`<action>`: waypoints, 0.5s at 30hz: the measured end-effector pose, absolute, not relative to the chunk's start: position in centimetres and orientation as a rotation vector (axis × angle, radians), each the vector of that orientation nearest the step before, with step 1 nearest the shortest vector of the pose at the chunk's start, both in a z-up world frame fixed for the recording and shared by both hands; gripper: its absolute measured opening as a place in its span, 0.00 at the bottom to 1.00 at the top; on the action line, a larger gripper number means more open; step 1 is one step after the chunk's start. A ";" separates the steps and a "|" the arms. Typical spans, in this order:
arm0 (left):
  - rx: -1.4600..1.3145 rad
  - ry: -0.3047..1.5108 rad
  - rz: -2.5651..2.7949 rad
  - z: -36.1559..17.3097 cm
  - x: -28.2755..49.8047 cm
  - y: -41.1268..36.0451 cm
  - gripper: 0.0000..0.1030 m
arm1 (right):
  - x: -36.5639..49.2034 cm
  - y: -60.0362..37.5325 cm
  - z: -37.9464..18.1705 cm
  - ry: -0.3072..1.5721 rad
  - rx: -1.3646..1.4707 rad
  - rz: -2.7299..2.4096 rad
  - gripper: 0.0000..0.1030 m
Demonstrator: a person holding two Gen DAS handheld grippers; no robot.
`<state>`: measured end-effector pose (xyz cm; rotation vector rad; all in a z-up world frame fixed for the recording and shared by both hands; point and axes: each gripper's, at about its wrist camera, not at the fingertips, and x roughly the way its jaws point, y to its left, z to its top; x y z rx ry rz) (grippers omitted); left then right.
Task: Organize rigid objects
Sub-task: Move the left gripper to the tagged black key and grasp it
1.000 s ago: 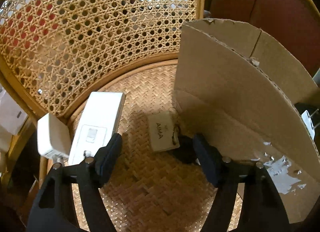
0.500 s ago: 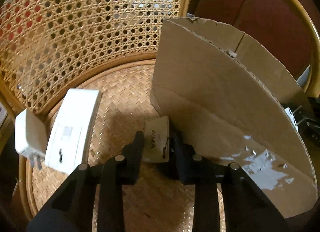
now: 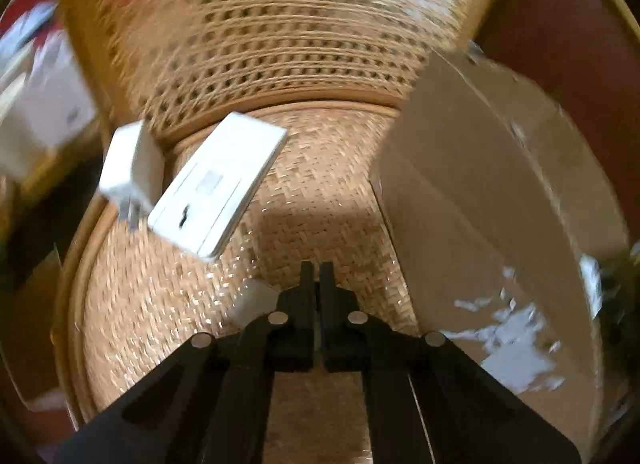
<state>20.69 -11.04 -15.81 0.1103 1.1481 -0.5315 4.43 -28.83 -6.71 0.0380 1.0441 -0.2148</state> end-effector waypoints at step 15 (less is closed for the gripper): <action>0.069 1.020 -0.450 -9.1 18.0 -7.3 0.01 | 4.4 -28.8 -6.7 1.044 0.038 -0.214 0.06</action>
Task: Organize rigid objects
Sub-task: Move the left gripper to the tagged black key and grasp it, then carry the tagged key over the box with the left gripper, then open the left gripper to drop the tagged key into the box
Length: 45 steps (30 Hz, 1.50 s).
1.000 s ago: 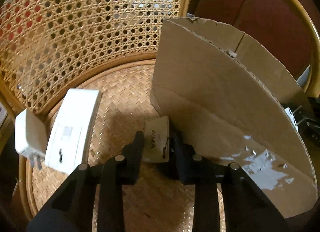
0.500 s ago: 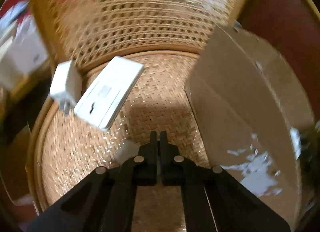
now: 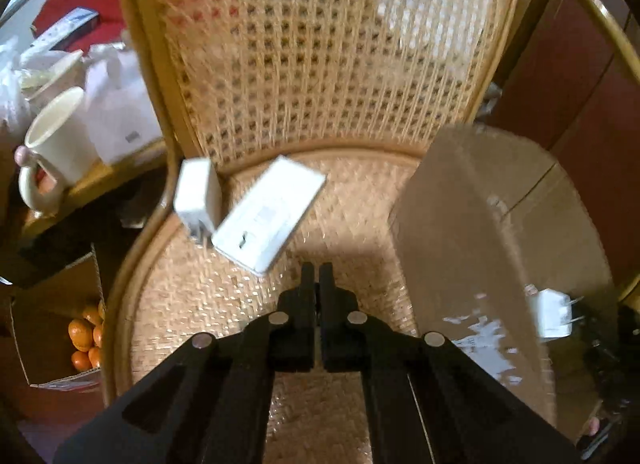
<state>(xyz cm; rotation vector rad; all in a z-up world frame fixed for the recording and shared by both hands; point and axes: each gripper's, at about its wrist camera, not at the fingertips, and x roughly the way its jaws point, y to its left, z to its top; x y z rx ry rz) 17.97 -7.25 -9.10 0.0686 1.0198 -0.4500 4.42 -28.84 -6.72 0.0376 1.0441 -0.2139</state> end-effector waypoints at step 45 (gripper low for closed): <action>0.161 0.711 -0.478 -1.9 13.7 -14.7 0.66 | 4.3 -28.9 -6.8 1.044 0.037 -0.214 0.07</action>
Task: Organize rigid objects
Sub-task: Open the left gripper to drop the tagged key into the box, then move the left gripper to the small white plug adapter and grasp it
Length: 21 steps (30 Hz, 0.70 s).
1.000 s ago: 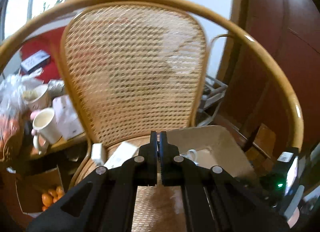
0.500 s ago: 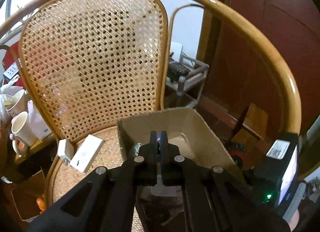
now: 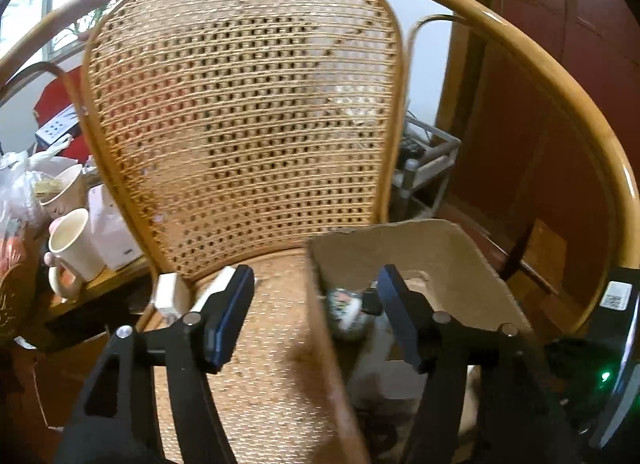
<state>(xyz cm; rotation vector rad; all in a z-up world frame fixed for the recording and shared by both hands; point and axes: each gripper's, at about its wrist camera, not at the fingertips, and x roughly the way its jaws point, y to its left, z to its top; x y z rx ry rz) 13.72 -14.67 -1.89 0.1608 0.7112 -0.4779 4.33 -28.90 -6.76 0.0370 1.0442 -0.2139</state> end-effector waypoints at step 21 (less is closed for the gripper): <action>-0.053 0.806 -0.147 -6.9 24.6 -0.9 0.97 | 4.5 -28.8 -6.8 1.046 0.034 -0.213 0.07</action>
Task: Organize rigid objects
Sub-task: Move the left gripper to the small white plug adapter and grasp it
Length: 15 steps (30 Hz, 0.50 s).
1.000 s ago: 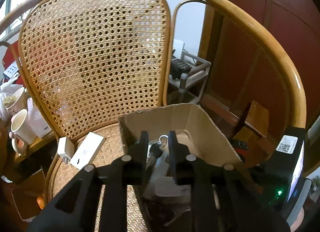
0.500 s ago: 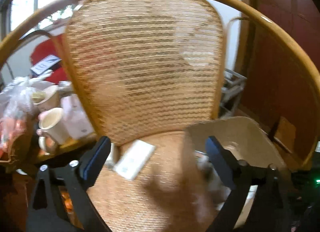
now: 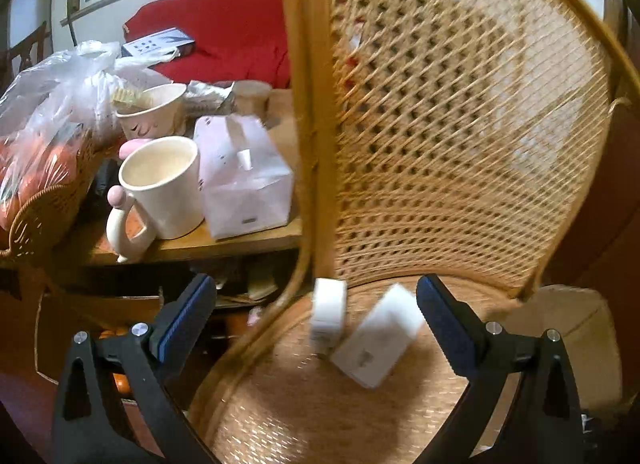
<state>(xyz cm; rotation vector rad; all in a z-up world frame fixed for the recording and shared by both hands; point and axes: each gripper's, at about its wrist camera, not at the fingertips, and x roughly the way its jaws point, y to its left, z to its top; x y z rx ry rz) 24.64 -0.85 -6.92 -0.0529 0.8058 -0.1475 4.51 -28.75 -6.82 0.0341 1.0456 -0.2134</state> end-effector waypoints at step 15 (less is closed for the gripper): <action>-0.026 0.950 -0.109 -12.9 29.0 -0.9 0.97 | 4.5 -28.7 -6.8 1.039 0.044 -0.210 0.07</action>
